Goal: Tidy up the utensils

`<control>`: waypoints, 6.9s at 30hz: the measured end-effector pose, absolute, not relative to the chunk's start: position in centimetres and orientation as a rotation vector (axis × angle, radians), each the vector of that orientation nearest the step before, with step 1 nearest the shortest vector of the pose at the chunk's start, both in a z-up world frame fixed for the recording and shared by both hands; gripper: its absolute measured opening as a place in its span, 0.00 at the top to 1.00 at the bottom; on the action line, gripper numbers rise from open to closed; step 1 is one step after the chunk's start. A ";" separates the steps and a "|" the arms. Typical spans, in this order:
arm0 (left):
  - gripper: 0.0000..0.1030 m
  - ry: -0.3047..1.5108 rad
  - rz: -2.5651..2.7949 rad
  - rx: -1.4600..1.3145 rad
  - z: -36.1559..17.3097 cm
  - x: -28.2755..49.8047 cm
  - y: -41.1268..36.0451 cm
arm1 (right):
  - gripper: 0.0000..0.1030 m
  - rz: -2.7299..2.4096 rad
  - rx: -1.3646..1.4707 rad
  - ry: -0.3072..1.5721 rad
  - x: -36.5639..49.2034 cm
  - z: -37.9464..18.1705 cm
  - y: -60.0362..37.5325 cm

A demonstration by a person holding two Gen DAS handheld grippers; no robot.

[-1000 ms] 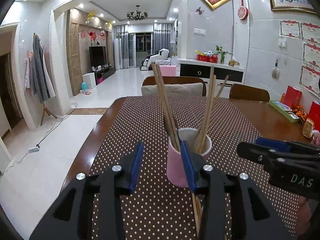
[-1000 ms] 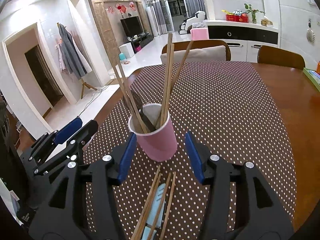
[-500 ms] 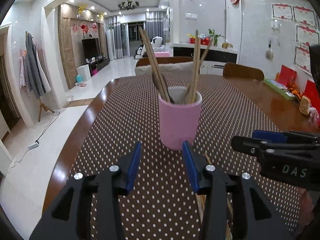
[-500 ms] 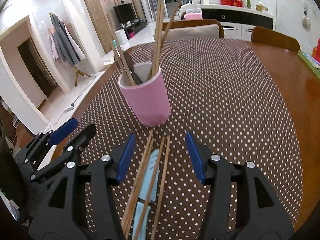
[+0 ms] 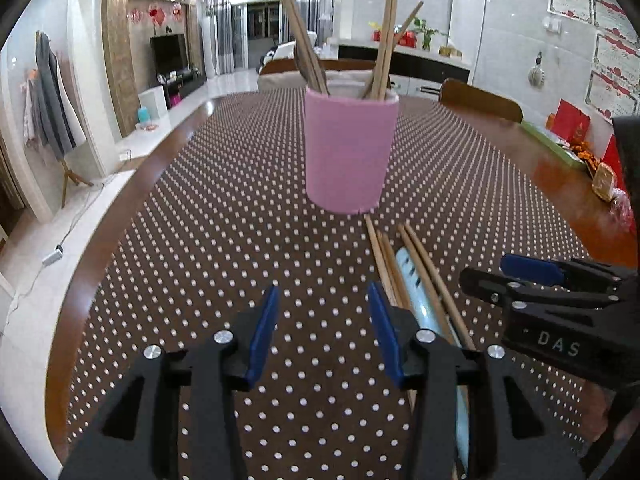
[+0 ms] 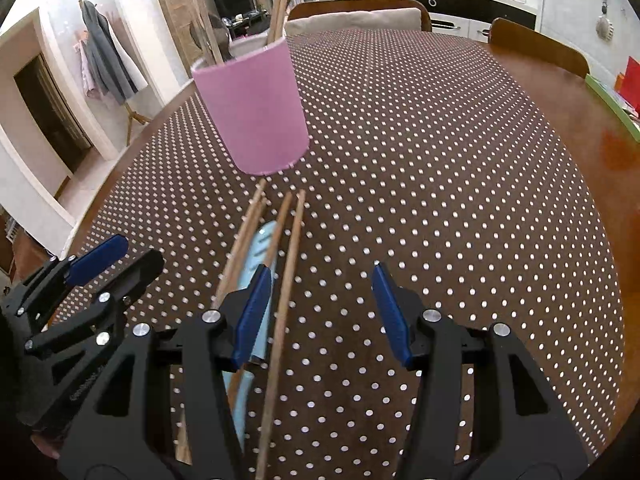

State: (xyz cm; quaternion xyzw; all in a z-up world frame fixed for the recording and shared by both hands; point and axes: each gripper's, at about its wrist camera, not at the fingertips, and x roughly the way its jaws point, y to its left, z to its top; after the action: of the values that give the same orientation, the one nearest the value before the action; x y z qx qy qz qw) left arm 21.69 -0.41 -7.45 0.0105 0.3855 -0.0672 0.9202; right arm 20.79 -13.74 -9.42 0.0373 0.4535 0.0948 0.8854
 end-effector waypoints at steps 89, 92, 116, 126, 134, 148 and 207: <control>0.94 0.970 0.035 0.038 -9.9 31.6 -2.3 | 0.95 0.172 0.295 0.752 23.8 -3.8 -20.5; 0.94 0.972 0.007 0.000 -9.5 31.4 -1.2 | 0.95 0.171 0.298 0.749 23.7 -3.7 -20.7; 0.94 0.490 -0.061 -0.112 3.6 23.6 1.3 | 0.95 0.234 0.256 0.507 20.4 5.7 -18.4; 0.94 0.315 -0.091 -0.147 8.3 25.8 -0.4 | 0.97 0.273 0.237 0.397 22.1 10.8 -17.3; 0.94 0.312 -0.073 -0.146 8.7 30.6 -1.1 | 0.97 0.302 0.203 0.442 25.5 10.1 -16.9; 0.94 0.705 -0.049 -0.119 1.3 35.1 3.8 | 0.38 0.195 0.151 0.929 36.5 -5.7 -18.1; 0.94 0.187 -0.137 -0.142 12.3 31.0 0.8 | 0.94 0.344 0.224 0.069 34.8 5.4 -13.8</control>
State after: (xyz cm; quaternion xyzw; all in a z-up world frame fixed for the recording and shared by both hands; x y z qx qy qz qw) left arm 30.99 0.80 12.26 -0.0710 0.0932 -0.0683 0.9908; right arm 34.83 -13.81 5.38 0.1111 0.0344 0.1708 0.9784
